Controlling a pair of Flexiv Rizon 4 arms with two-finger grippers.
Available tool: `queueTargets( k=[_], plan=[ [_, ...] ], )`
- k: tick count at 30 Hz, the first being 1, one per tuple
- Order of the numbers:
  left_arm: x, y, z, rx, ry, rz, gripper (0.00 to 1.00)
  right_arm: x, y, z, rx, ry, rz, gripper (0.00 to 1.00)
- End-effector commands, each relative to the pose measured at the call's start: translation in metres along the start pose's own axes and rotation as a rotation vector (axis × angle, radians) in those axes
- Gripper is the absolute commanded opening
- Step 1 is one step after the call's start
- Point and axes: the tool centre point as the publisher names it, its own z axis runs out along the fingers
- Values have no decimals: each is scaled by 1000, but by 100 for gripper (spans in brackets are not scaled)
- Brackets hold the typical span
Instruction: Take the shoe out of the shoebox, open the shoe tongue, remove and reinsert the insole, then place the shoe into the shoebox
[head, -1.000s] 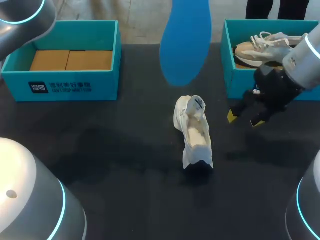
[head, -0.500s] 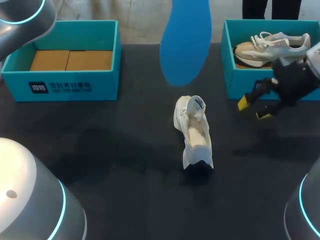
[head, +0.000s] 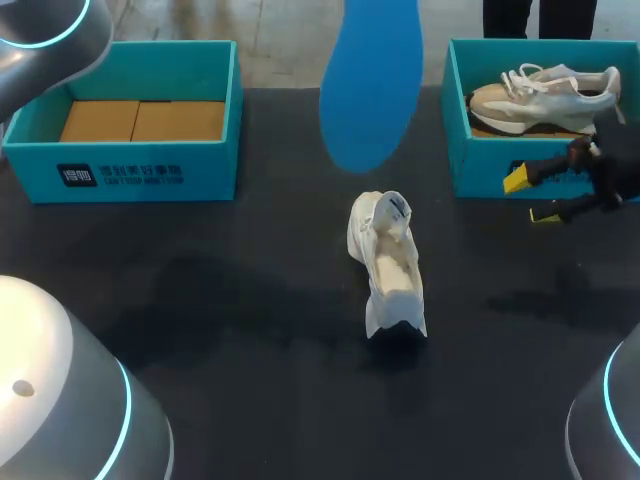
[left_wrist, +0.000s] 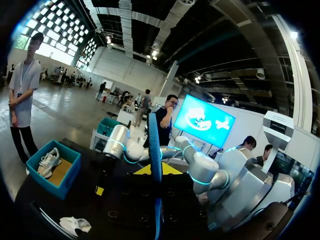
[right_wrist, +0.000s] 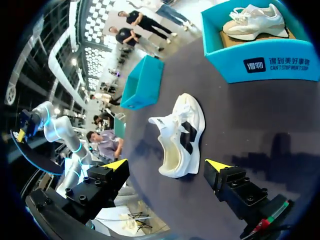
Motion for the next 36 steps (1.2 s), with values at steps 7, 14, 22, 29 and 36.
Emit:
queueTargets(
  k=[7,14,22,29,36],
  plan=[
    [-1,-1,0,-2,0,0,0,4,6,-5,-45,49,63,100],
    [-1,-1,0,-2,0,0,0,14,10,-9,-46,128,88,100],
    [-1,-1,0,-2,0,0,0,28,15,-10,-70,159,79,100],
    [-1,-1,0,-2,0,0,0,34,19,-10,-89,188,82,100],
    [-1,-1,0,-2,0,0,0,32,21,-11,-93,239,90,100]
  ],
)
